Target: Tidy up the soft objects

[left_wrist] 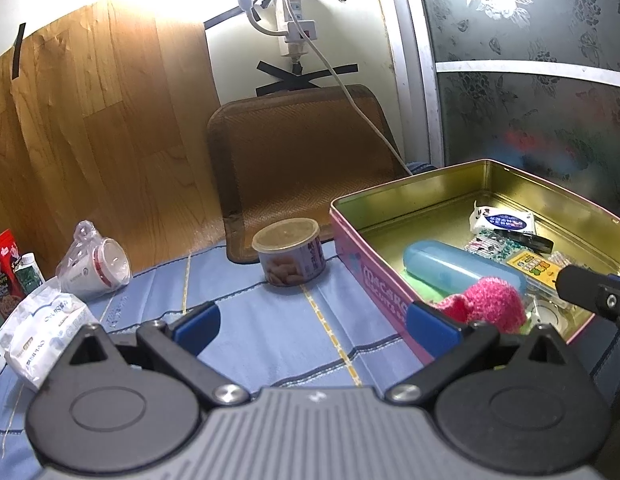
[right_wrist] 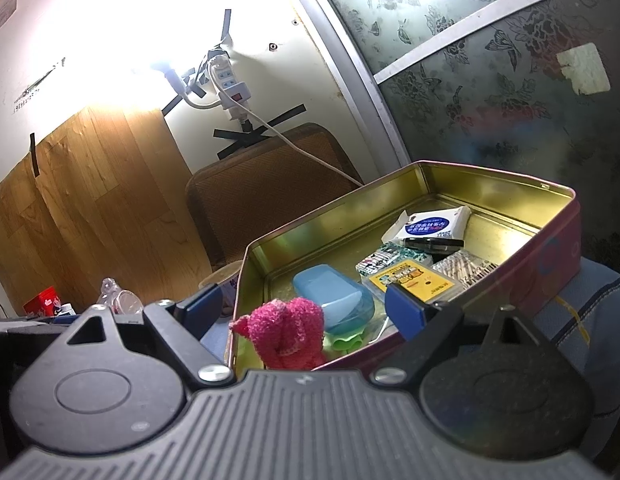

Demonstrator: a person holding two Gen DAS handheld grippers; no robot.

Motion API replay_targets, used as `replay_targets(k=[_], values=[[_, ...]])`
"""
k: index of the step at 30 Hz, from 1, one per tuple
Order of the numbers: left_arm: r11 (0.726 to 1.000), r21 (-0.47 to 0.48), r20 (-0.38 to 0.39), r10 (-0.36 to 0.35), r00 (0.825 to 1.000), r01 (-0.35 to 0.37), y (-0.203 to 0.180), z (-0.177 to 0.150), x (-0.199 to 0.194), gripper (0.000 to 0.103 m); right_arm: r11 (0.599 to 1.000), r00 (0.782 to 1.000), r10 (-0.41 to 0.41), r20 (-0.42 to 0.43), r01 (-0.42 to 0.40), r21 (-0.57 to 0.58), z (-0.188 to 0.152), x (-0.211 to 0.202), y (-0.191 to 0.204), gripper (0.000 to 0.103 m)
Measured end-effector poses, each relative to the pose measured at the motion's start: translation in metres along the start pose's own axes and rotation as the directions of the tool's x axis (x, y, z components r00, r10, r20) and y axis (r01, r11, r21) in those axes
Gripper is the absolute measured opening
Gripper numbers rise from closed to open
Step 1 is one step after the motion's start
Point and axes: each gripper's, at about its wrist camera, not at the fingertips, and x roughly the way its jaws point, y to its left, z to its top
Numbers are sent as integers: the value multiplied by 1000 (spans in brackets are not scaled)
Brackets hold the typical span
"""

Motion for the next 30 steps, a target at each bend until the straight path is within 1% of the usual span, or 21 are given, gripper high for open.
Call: replay_targets(k=[30], values=[[999, 34, -17, -24, 1000, 25, -9, -3, 2, 103, 1000, 1000, -4, -2, 4, 7, -2, -1, -3, 90]])
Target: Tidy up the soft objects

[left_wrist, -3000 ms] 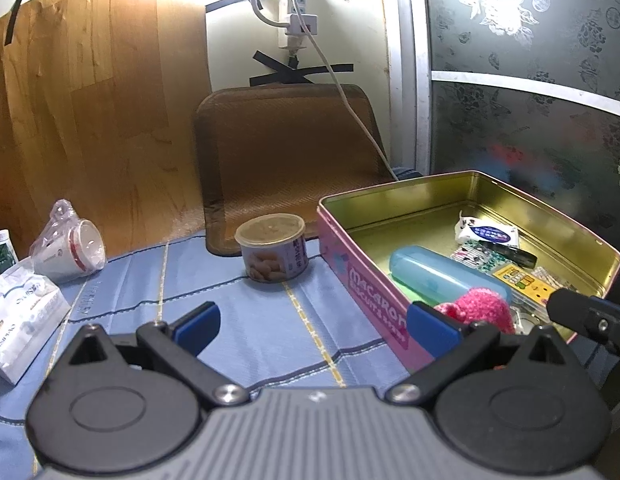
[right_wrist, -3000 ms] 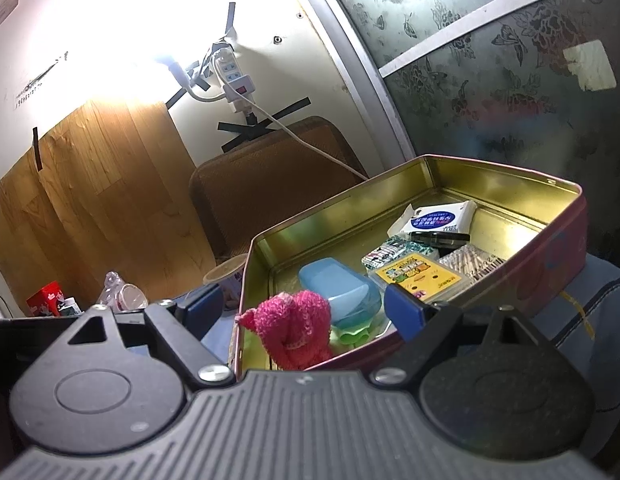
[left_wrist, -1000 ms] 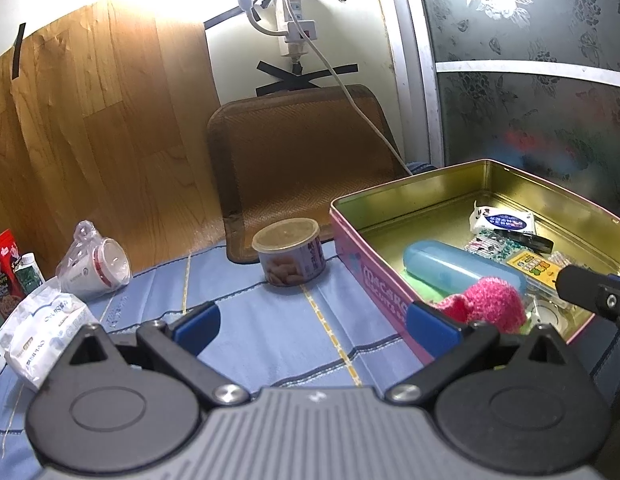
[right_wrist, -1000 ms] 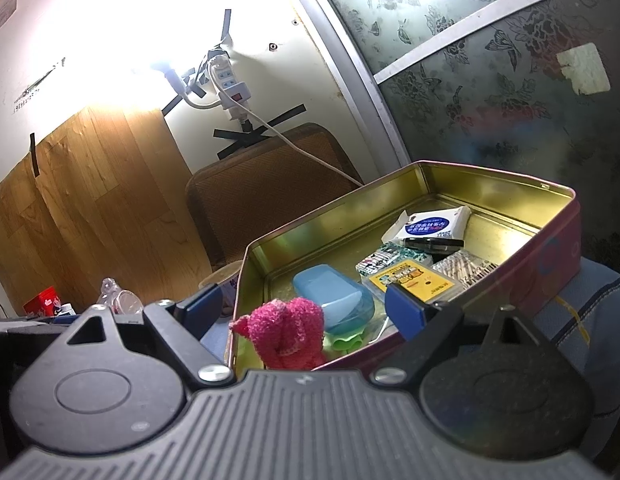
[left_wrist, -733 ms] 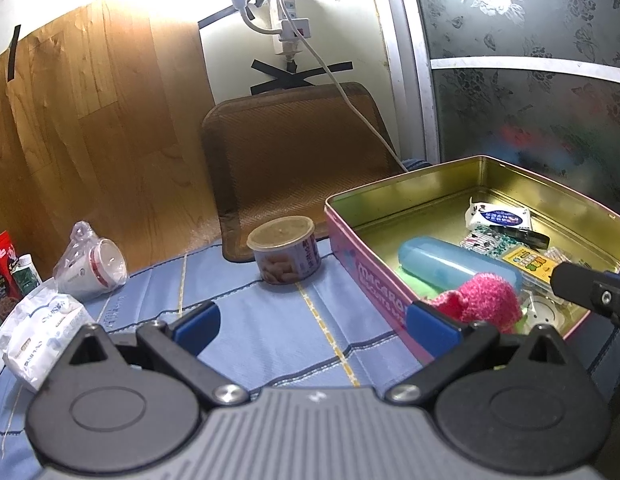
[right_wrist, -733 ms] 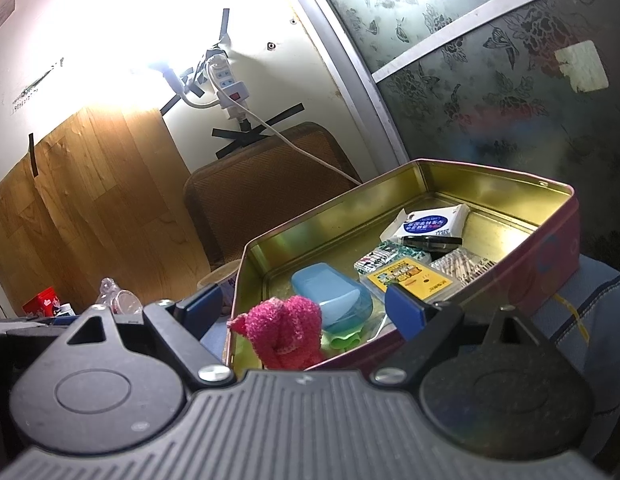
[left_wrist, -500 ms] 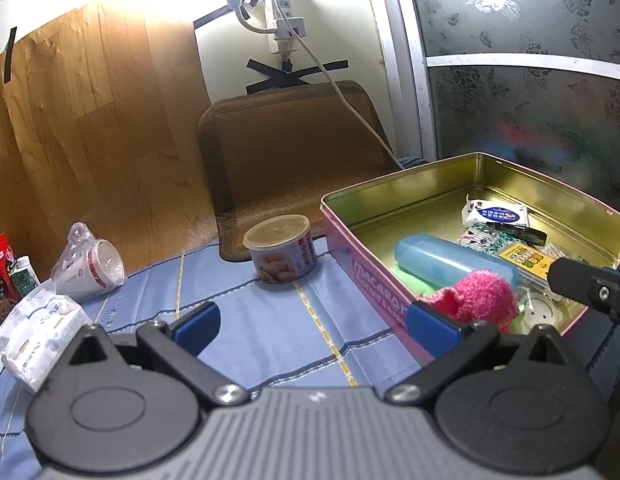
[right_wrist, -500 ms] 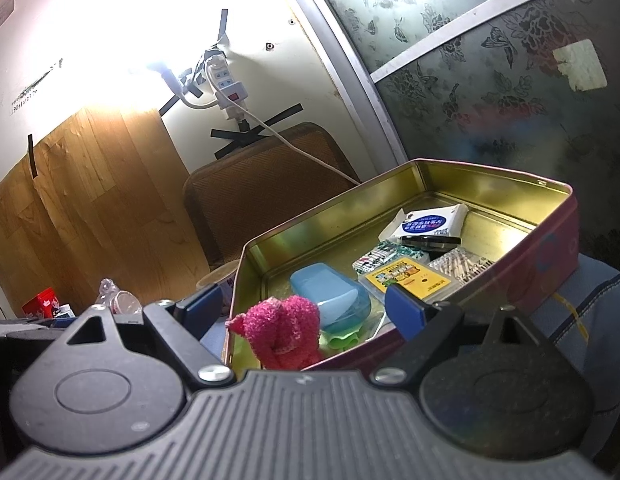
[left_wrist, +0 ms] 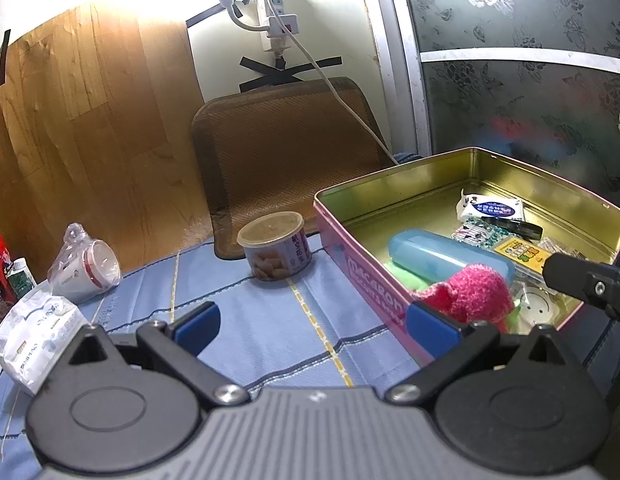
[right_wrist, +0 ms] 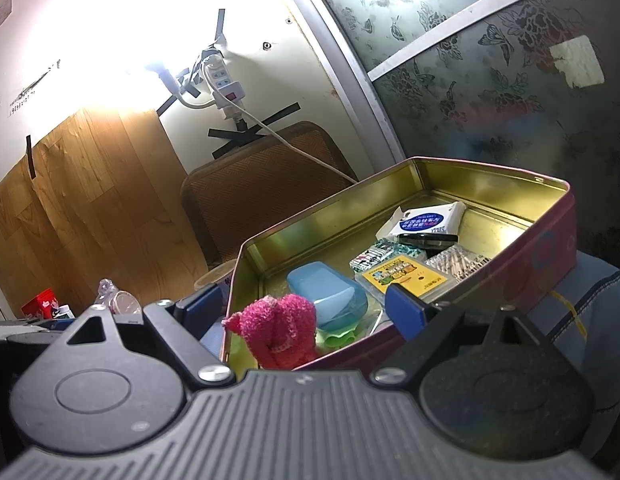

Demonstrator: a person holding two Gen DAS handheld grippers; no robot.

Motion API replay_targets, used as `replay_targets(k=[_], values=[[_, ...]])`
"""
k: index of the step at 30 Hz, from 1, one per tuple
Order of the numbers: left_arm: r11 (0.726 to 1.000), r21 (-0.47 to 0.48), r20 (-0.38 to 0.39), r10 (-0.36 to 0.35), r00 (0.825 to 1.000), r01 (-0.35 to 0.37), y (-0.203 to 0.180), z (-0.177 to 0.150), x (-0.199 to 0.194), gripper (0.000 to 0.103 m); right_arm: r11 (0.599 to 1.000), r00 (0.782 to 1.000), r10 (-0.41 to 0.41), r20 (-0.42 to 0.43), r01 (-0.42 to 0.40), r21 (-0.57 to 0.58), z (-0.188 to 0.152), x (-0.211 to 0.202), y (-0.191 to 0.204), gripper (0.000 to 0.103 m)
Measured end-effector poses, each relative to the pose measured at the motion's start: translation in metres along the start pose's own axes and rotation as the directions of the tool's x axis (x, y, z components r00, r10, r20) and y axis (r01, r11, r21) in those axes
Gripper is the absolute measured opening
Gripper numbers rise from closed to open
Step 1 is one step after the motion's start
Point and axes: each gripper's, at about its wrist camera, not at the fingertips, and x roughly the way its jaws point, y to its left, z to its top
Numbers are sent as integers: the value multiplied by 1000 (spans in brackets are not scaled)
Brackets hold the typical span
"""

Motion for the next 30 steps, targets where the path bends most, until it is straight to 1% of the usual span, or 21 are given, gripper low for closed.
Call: replay_targets(k=[16, 30], values=[[1000, 5, -9, -20, 1000, 20, -1, 0, 0, 103, 1000, 1000, -11, 14, 12, -10, -1, -3, 1, 90], [1000, 4, -10, -21, 1000, 21, -3, 0, -1, 103, 1000, 1000, -12, 14, 12, -11, 0, -4, 1, 91]])
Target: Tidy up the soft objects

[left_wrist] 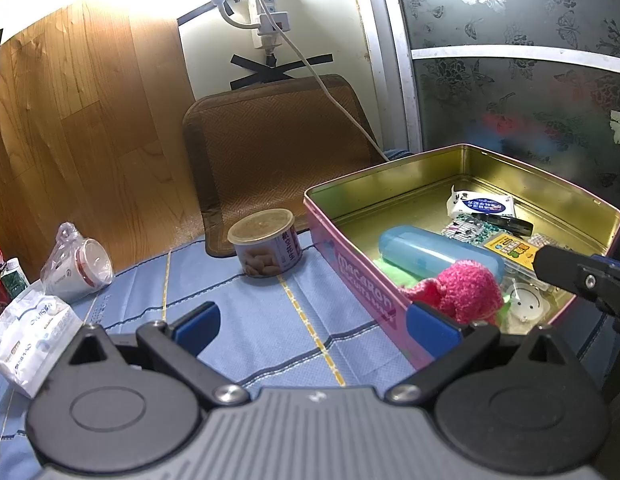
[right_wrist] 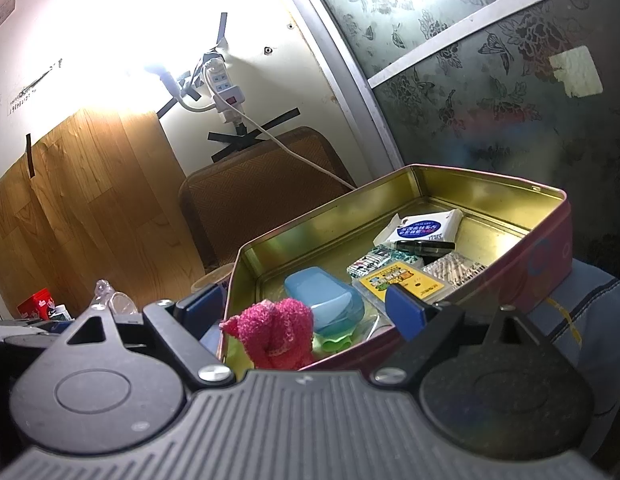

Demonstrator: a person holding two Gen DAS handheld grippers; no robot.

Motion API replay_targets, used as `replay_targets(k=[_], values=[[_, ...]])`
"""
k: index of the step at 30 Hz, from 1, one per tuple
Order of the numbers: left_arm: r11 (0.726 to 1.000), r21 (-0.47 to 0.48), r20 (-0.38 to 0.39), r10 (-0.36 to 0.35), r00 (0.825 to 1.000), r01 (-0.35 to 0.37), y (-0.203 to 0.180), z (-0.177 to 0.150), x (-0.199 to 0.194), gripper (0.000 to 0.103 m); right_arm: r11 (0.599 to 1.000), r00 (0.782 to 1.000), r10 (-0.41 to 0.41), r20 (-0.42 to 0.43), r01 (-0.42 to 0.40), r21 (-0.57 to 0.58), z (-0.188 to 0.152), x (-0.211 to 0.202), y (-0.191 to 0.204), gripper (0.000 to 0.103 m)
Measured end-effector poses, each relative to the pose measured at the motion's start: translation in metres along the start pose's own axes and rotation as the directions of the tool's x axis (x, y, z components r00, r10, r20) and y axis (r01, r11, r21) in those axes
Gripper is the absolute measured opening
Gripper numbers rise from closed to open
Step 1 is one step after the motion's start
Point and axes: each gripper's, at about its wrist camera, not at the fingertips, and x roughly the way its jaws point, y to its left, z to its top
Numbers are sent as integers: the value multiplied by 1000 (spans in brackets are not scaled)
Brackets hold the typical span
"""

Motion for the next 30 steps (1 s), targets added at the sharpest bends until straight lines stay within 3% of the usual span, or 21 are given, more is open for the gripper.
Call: replay_targets(k=[30], values=[[1000, -6, -10, -19, 1000, 19, 2, 0, 1, 103, 1000, 1000, -3, 1, 3, -1, 0, 1, 2, 91]])
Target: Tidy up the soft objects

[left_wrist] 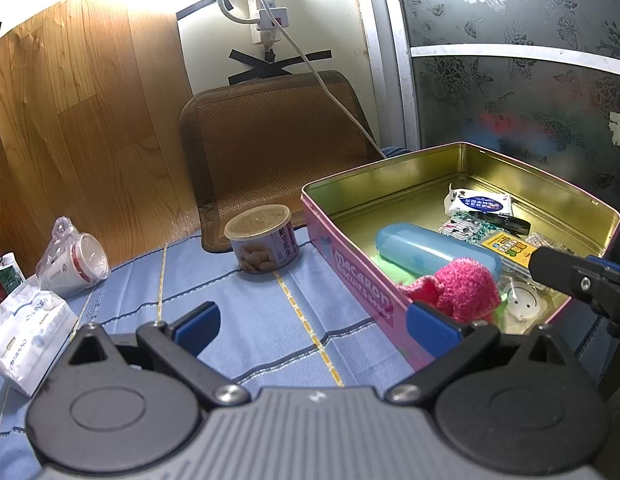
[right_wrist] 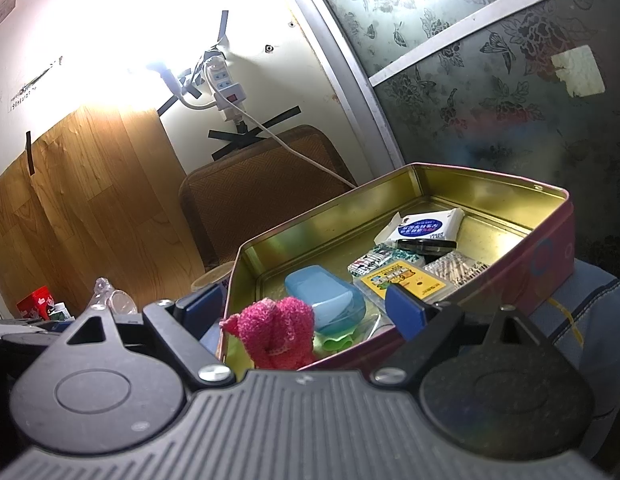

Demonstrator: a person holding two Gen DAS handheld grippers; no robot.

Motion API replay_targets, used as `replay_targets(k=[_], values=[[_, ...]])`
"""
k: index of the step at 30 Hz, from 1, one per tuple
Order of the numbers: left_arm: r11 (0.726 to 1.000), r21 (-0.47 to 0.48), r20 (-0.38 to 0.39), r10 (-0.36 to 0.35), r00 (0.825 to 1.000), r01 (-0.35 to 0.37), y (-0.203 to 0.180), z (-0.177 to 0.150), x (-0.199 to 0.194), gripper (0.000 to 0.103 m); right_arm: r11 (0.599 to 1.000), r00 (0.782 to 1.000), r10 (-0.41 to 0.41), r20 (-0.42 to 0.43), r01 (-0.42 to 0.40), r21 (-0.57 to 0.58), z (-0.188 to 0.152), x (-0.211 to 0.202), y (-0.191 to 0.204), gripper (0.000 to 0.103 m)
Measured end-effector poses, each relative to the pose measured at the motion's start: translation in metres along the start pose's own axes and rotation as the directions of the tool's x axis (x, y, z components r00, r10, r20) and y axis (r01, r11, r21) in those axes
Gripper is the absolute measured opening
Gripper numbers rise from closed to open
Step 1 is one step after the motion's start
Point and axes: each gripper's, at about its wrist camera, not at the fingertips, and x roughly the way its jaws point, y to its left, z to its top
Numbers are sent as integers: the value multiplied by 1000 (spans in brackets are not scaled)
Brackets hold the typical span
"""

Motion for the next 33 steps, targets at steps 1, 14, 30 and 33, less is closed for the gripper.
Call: replay_targets(k=[1, 14, 30, 33], values=[[1000, 0, 0, 0, 1000, 0, 0, 0, 0, 103, 1000, 1000, 0, 0, 0, 0, 0, 0, 0, 91], [1000, -4, -5, -8, 1000, 8, 0, -2, 1, 103, 1000, 1000, -1, -3, 1, -2, -1, 1, 0, 91], [1000, -7, -7, -12, 1000, 12, 1, -2, 1, 103, 1000, 1000, -1, -6, 1, -5, -2, 2, -1, 91], [1000, -8, -7, -14, 1000, 14, 0, -2, 1, 103, 1000, 1000, -1, -6, 1, -5, -3, 3, -1, 91]])
